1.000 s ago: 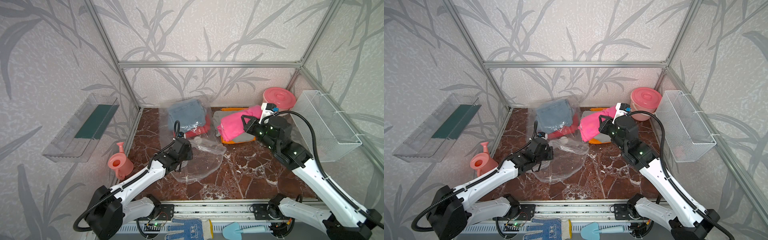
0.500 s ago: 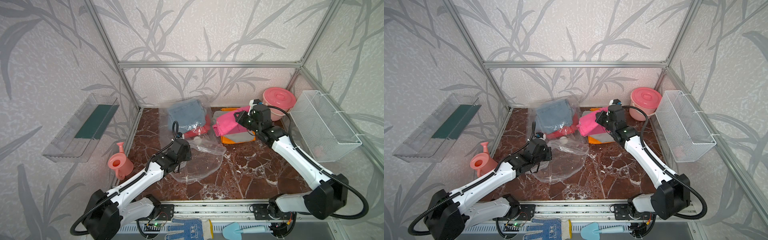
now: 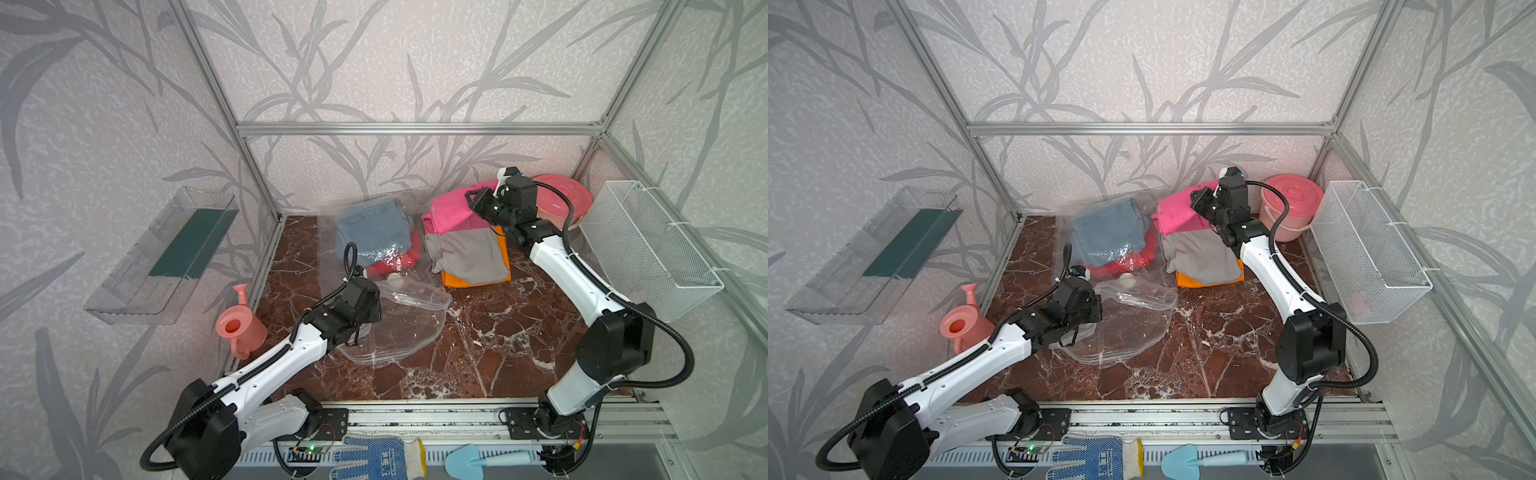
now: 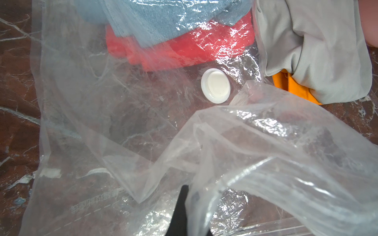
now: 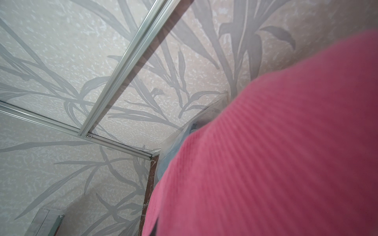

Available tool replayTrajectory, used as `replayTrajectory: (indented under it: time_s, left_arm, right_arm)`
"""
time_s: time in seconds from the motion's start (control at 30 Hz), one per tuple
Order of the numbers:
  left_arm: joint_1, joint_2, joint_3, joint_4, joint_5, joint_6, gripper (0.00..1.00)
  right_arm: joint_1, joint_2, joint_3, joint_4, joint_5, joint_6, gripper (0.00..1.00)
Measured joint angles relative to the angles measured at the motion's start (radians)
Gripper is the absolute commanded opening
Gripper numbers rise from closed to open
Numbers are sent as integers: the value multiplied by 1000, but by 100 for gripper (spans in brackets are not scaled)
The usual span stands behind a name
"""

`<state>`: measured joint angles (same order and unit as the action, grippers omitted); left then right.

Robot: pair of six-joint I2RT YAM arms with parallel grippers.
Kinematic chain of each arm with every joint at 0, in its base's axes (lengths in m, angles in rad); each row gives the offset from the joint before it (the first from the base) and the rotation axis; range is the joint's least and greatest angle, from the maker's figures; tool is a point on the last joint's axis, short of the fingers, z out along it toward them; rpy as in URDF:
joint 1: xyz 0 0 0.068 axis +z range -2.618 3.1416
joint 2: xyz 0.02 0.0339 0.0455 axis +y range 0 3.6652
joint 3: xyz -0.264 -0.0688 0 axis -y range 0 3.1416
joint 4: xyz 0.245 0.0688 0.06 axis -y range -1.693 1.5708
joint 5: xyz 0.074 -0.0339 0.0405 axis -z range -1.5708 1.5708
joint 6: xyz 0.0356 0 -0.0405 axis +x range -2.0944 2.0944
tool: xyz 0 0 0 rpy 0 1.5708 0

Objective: Take the trousers out of the vacuum bag
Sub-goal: Place the trousers at the center of the board.

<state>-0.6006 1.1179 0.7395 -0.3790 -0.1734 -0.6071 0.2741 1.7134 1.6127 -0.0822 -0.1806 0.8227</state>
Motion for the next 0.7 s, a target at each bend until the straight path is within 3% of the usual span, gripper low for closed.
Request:
replayTrajectory:
  time_s: [0.47,0.7]
  left_arm:
    - [7,5,28,-32,-13,0,0]
    - [8,14,37,-36,-13,0,0]
  right_arm:
    - [-59,232,199,-2,-75,18,0]
    - [-69,204,81,72,-93,18,0]
